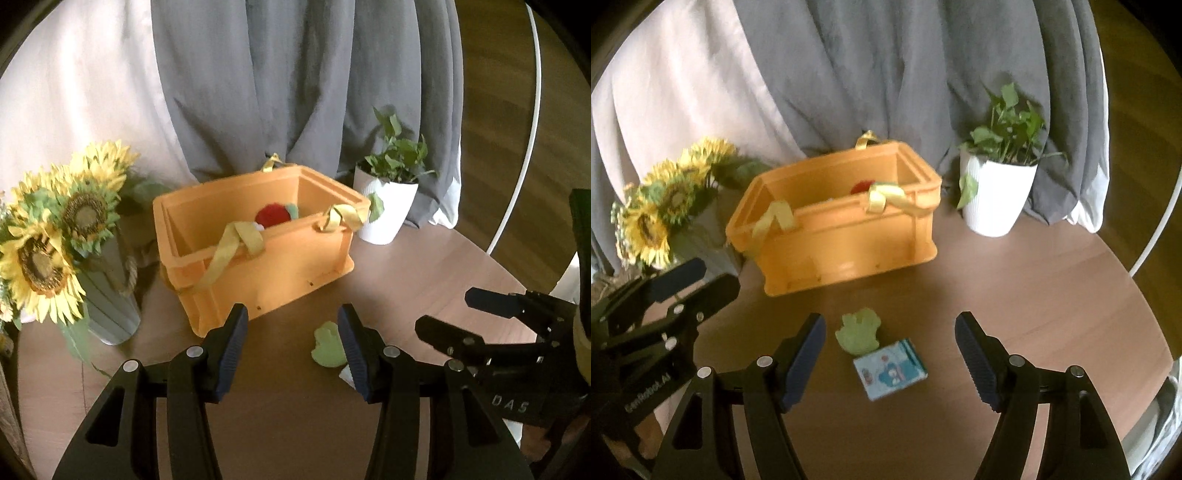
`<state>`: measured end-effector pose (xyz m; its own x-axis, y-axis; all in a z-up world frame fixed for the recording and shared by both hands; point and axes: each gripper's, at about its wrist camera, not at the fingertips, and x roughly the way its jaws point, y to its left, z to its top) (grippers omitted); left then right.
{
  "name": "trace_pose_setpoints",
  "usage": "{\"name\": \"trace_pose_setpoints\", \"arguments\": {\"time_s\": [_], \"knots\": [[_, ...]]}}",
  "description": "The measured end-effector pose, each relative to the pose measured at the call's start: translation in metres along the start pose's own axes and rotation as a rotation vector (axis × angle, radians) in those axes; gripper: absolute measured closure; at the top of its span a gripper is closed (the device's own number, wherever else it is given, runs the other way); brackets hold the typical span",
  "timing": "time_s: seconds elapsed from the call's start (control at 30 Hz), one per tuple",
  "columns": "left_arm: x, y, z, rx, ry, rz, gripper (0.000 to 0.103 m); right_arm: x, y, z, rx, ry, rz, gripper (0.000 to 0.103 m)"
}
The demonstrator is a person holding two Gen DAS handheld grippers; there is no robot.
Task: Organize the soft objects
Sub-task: 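Move both open tools back toward the green sponge and tissue pack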
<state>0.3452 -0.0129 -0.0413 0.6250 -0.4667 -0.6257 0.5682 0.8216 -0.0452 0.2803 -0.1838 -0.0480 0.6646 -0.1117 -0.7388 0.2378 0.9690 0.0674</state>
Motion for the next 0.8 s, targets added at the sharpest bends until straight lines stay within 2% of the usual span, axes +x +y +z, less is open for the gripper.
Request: {"name": "trace_pose_setpoints", "arguments": {"time_s": [0.07, 0.17, 0.23, 0.6, 0.8], "knots": [[0.005, -0.001, -0.005, 0.007, 0.007, 0.001, 0.053, 0.003, 0.001, -0.005, -0.003, 0.014, 0.002, 0.029], [0.012, 0.0, -0.01, 0.011, 0.023, -0.007, 0.053, 0.01, 0.001, -0.013, 0.004, 0.033, 0.002, 0.021], [0.017, -0.002, -0.014, 0.018, 0.032, -0.012, 0.053, 0.015, 0.0, -0.019, 0.008, 0.046, 0.005, 0.02], [0.044, -0.009, -0.029, 0.091, 0.026, -0.07, 0.053, 0.044, 0.013, -0.051, -0.099, 0.093, 0.022, 0.02], [0.066, -0.014, -0.034, 0.131, 0.061, -0.103, 0.053, 0.062, 0.015, -0.059, -0.151, 0.094, 0.021, 0.02]]}}
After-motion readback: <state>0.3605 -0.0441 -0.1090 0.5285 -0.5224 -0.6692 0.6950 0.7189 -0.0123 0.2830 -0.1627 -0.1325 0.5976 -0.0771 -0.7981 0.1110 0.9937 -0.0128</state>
